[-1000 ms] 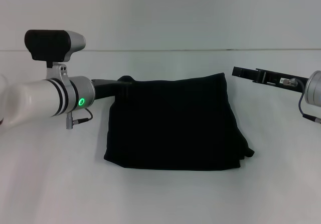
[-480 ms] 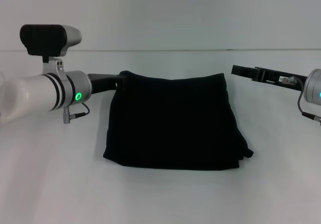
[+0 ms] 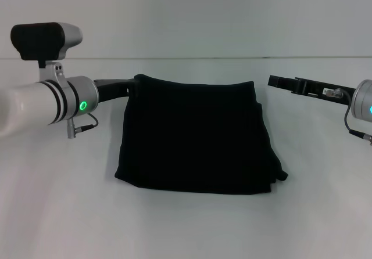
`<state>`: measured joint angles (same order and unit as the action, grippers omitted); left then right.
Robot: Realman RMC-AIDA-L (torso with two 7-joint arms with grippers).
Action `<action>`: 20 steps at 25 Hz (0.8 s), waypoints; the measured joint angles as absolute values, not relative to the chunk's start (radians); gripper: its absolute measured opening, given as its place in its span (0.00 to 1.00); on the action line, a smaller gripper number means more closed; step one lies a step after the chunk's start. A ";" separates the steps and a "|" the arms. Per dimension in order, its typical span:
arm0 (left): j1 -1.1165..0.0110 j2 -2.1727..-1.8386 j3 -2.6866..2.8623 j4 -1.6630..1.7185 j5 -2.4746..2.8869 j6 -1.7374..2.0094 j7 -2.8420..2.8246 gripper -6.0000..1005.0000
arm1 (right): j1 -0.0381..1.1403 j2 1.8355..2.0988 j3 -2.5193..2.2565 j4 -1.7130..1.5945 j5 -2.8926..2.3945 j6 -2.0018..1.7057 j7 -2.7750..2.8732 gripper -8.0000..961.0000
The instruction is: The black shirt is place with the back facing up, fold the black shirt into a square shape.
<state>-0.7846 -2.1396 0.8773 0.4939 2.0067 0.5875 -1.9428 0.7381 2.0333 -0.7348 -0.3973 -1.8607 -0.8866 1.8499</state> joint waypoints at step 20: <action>-0.702 -2.102 0.734 0.606 2.010 0.651 -1.966 0.27 | 0.718 2.034 -0.690 -0.450 -1.858 -0.957 1.810 0.64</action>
